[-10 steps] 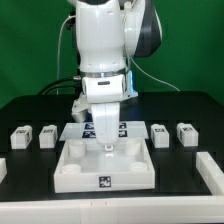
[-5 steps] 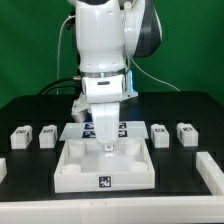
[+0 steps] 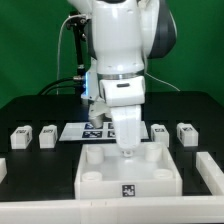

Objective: Assemble one leg

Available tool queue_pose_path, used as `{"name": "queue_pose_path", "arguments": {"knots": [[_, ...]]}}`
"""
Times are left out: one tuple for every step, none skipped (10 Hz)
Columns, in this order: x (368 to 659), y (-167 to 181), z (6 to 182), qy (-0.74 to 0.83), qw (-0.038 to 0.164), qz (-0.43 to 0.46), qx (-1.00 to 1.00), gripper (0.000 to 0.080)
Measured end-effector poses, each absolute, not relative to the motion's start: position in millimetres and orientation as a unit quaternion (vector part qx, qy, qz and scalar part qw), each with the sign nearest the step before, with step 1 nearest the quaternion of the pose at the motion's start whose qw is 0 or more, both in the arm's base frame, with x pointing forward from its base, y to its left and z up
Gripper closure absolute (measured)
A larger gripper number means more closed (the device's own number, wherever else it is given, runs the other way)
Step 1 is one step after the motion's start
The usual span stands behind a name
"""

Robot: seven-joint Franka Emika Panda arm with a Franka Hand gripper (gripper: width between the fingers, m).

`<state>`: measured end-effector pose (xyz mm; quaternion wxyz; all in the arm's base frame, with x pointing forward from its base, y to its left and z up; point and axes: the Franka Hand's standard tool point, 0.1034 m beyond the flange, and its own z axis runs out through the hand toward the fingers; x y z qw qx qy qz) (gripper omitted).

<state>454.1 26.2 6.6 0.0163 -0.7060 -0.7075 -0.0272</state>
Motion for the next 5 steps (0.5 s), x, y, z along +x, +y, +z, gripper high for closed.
{"name": "queue_pose_path", "arguments": {"knots": [[464.1,37.6,6.2,-0.704,0.017,-0.033,-0.709,0.0742],[470.4,46.9,6.2,-0.7,0.016,-0.038,-0.713,0.0742],[473.8,56.7,6.1,-0.698,0.016,-0.042,-0.715,0.0742],[477.9,63.6,6.2,-0.698,0.015,-0.045,-0.715,0.0742],[480.8,70.2,6.5,-0.691,0.015,-0.047,-0.721,0.0742]]}}
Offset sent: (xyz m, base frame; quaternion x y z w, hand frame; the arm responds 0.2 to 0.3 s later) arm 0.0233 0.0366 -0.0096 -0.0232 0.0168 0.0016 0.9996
